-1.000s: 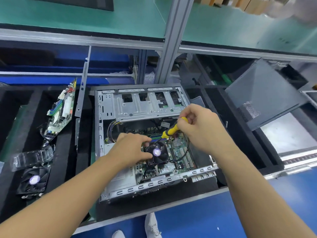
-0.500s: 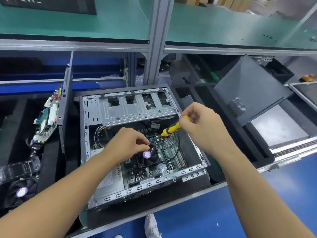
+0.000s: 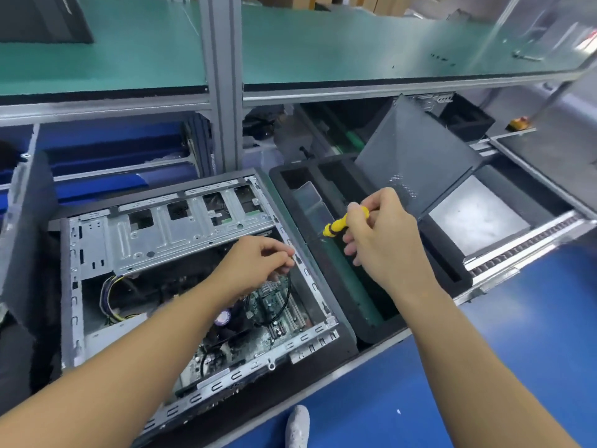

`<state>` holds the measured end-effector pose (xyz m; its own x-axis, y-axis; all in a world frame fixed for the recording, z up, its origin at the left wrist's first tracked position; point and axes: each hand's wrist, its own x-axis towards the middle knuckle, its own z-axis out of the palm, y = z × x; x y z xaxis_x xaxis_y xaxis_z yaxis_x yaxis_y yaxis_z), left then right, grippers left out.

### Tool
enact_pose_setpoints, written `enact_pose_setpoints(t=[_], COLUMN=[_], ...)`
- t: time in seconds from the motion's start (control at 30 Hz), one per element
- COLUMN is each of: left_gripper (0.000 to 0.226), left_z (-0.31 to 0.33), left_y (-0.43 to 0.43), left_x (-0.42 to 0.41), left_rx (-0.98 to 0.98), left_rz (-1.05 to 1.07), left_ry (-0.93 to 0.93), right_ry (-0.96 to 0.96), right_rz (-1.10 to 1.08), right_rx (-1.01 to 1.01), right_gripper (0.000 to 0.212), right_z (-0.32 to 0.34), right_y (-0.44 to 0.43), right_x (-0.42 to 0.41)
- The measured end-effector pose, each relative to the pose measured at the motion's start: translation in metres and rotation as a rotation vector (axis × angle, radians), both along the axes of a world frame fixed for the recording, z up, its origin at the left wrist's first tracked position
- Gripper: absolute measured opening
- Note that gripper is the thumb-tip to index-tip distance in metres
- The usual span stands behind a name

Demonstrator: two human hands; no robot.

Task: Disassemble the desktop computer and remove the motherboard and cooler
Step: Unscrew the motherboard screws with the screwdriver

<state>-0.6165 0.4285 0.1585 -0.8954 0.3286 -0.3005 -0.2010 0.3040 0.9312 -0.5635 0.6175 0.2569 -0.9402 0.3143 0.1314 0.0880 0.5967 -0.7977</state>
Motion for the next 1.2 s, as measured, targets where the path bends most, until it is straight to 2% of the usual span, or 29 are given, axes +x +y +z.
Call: enact_pose_setpoints(t=[0.1,0.23,0.37,0.5,0.6,0.67,0.73,0.87,0.97,1.03,1.1,1.2], left_gripper=[0.015,0.014,0.020,0.021,0.034,0.039,0.039,0.036,0.035,0.036,0.034,0.031], left_z=[-0.002,-0.010,-0.036,-0.072,-0.088,-0.084,-0.078,-0.051,-0.022,-0.006,0.005,0.011], left_y=[0.048,0.117,0.184,0.228,0.242,0.241,0.235,0.209,0.176,0.148,0.114,0.058], left_x=[-0.015,-0.032,-0.045,-0.047,-0.051,-0.057,-0.063,-0.070,-0.071,-0.071,-0.068,-0.065], left_rx=[0.016,-0.151,-0.282,-0.358,-0.467,-0.588,-0.602,-0.407,-0.337,-0.343,-0.342,-0.295], left_rz=[-0.021,-0.161,-0.260,-0.265,-0.396,-0.468,-0.477,-0.372,-0.365,-0.354,-0.383,-0.514], left_ry=[-0.032,0.024,-0.088,-0.237,-0.220,-0.136,-0.073,-0.061,0.105,0.209,0.215,0.057], right_ry=[-0.058,-0.187,-0.248,-0.280,-0.315,-0.326,-0.320,-0.204,-0.054,0.054,0.144,0.240], right_rz=[-0.046,-0.075,-0.083,-0.090,-0.066,-0.045,-0.028,-0.010,-0.015,-0.021,-0.012,0.009], right_rx=[0.004,0.068,0.137,0.148,0.154,0.155,0.172,0.164,0.153,0.100,0.046,-0.004], right_gripper=[0.019,0.021,0.016,0.017,0.016,0.016,0.014,0.004,0.015,0.015,0.013,0.021], right_z=[0.001,0.000,-0.012,-0.027,-0.037,-0.041,-0.041,-0.032,-0.023,-0.019,-0.017,-0.017], right_y=[0.036,0.091,0.144,0.176,0.191,0.195,0.190,0.162,0.133,0.112,0.089,0.051], right_x=[-0.004,-0.009,-0.017,-0.020,-0.027,-0.035,-0.044,-0.062,-0.070,-0.074,-0.075,-0.076])
